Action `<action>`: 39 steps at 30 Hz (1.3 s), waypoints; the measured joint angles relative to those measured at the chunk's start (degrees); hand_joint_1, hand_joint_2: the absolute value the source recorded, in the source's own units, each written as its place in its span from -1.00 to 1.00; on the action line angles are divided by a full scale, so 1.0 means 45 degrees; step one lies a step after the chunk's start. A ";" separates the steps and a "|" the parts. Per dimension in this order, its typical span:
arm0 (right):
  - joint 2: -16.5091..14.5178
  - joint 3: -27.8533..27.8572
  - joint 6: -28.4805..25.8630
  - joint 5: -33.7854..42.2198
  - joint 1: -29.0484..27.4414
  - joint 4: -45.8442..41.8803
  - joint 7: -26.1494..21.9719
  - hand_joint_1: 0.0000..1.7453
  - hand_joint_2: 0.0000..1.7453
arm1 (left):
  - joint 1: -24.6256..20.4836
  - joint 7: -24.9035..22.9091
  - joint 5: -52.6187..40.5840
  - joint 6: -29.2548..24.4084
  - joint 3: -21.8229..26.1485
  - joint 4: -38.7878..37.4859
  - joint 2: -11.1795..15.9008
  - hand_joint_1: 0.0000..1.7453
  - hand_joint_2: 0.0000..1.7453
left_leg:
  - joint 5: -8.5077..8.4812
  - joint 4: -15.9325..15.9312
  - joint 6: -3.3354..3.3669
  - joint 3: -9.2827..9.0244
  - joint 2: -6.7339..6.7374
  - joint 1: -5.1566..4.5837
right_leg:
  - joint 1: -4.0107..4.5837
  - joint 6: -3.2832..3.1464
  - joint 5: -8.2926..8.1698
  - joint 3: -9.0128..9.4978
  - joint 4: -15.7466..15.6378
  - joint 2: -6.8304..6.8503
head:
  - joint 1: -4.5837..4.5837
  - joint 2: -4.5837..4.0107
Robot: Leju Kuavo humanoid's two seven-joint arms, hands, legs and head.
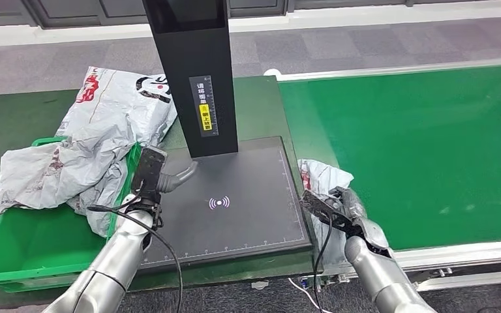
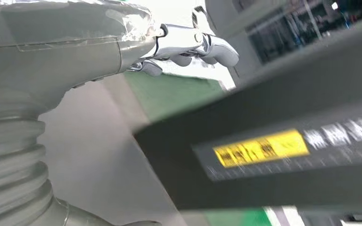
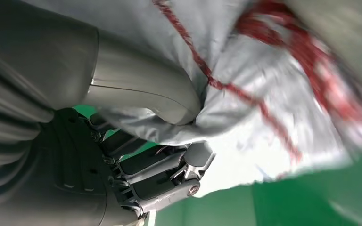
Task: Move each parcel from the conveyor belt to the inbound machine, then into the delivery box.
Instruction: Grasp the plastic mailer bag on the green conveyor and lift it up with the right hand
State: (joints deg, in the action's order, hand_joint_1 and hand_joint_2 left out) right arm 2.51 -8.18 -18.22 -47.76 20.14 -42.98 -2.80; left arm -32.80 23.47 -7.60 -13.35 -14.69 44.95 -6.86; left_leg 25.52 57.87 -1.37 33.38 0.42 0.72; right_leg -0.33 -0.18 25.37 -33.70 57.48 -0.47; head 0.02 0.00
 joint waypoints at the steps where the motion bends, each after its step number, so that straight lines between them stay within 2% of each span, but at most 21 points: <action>1: 0.0046 0.0068 -0.0178 0.0270 -0.0204 -0.0665 -0.0233 1.00 1.00 | 0.0079 0.0052 -0.0002 -0.0029 0.0017 0.0052 0.0044 -1.00 1.00 | -0.0018 0.0000 0.0004 0.0035 -0.0040 -0.0003 | 0.0003 0.0001 -0.0001 -0.0021 0.0003 0.0036 | 0.0000 0.0000; 6: 0.0260 0.0364 -0.0912 0.1501 -0.0586 -0.3572 -0.1124 1.00 1.00 | 0.0275 0.0369 0.0037 -0.0158 0.0047 0.0081 0.0130 -1.00 1.00 | -0.0050 0.0000 0.0013 0.0134 -0.0121 -0.0033 | 0.0000 0.0010 -0.0006 -0.0100 0.0009 0.0107 | 0.0000 0.0000; 11: 0.0607 0.0444 -0.0919 0.2098 -0.0439 -0.5072 -0.1367 1.00 1.00 | 0.0398 0.0506 0.0143 -0.0243 0.0048 0.0079 0.0173 -1.00 1.00 | -0.0045 0.0000 0.0021 0.0138 -0.0119 -0.0047 | -0.0016 0.0017 -0.0006 -0.0102 0.0006 0.0105 | 0.0000 0.0000; 32: 0.0843 0.0444 -0.0883 0.2533 -0.0172 -0.5252 -0.1489 1.00 1.00 | 0.0624 0.0561 0.0244 -0.0339 0.0048 0.0086 0.0319 -1.00 1.00 | -0.0053 0.0000 0.0024 0.0142 -0.0121 -0.0051 | -0.0017 0.0029 -0.0014 -0.0102 0.0006 0.0107 | 0.0000 0.0000; 39: 0.0865 0.0429 -0.1146 0.2978 -0.0170 -0.5656 -0.1853 1.00 1.00 | 0.0637 0.0559 0.0236 -0.0438 0.0048 0.0088 0.0318 -1.00 1.00 | -0.0053 0.0000 0.0024 0.0142 -0.0122 -0.0051 | -0.0017 0.0029 -0.0014 -0.0102 0.0007 0.0107 | 0.0000 0.0000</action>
State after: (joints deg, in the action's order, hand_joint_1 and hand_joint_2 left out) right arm 6.40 -6.26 -23.37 -34.35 19.37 -68.43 -11.14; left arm -29.93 25.99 -6.54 -15.32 -14.47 45.35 -5.43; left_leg 25.28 57.87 -1.26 34.03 -0.13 0.49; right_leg -0.41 -0.05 25.31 -34.15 57.51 0.01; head 0.02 0.00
